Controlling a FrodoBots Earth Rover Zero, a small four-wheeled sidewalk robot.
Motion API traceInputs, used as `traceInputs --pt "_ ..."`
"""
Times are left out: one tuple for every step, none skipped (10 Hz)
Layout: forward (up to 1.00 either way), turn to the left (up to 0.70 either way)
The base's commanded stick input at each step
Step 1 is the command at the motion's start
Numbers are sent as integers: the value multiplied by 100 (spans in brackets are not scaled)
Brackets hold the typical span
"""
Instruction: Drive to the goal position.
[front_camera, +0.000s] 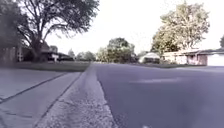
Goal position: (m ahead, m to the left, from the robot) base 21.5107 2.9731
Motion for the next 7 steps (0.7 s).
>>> traceInputs --pt "100 0" --pt "100 0" --pt "100 0" --pt "100 0" --pt "100 20" --pt "100 37" --pt "100 40"
